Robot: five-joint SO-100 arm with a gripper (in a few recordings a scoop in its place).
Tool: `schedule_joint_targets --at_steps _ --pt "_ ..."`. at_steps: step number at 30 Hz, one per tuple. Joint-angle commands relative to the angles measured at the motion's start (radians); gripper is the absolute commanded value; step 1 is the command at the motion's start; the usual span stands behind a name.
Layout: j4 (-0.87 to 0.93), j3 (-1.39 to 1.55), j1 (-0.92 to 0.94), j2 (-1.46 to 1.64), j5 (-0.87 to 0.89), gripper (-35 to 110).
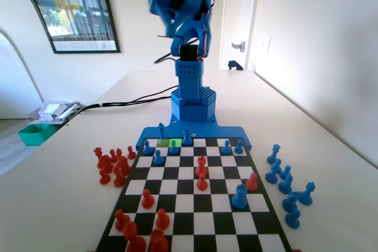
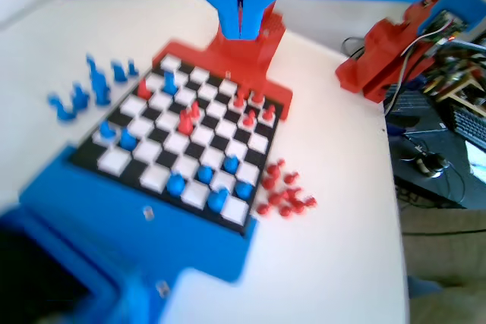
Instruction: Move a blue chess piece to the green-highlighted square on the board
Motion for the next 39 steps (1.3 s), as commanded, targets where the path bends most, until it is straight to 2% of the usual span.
schedule_joint_targets --at_steps 1,5,19,39 --pt "-0.003 0.028 0.104 -0.029 -0.209 1" --pt "-0.069 0.087 0.172 -0.058 -0.368 1" --pt "-0.265 0.224 0.212 -0.275 -0.584 1" --pt "-0.448 0.394 0.218 -0.453 -0.653 11"
